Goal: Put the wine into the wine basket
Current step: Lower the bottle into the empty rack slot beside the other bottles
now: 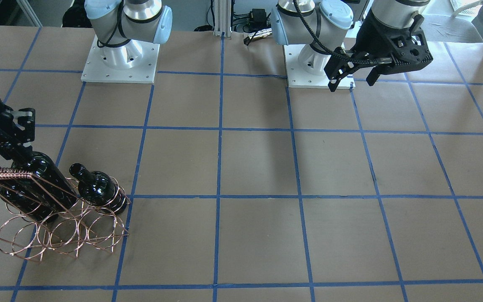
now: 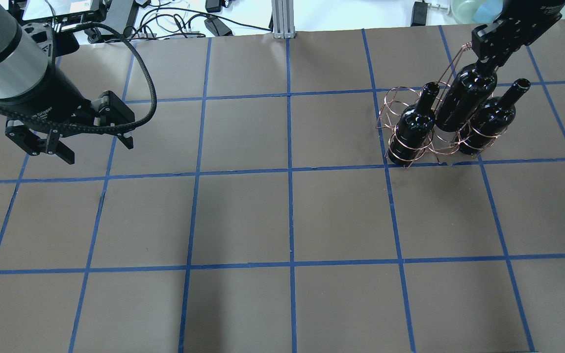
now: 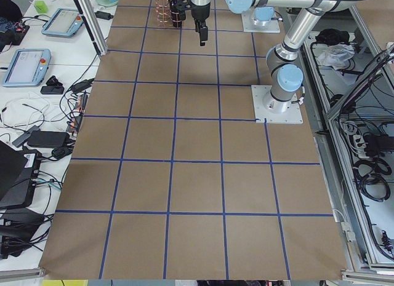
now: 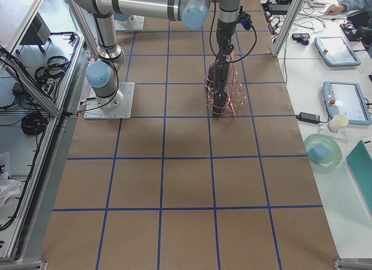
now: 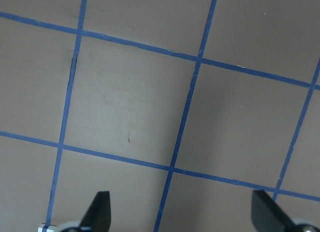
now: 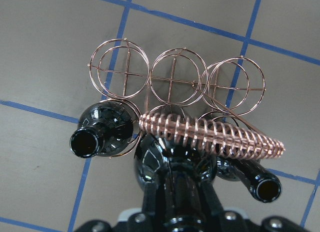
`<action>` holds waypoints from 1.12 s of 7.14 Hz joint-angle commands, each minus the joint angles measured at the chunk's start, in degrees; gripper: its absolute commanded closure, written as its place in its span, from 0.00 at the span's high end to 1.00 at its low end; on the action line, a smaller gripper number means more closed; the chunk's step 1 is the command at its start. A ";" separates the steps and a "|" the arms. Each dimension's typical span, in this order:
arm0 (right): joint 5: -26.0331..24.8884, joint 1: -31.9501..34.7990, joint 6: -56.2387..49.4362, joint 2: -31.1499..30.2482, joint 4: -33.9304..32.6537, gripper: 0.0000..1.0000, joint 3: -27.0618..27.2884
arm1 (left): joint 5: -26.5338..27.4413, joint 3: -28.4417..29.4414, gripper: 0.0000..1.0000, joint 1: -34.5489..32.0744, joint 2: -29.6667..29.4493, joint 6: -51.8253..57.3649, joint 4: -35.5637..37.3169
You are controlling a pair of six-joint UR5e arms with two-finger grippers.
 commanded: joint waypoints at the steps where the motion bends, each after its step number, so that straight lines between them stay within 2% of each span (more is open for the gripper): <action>1: -1.39 -0.26 -1.46 -0.52 0.03 0.00 -0.04 | -0.08 0.00 1.00 0.00 -0.05 0.18 0.00; 8: -0.61 -0.26 -1.46 0.09 -0.32 0.00 0.13 | -0.07 0.09 1.00 0.00 -0.05 0.62 0.00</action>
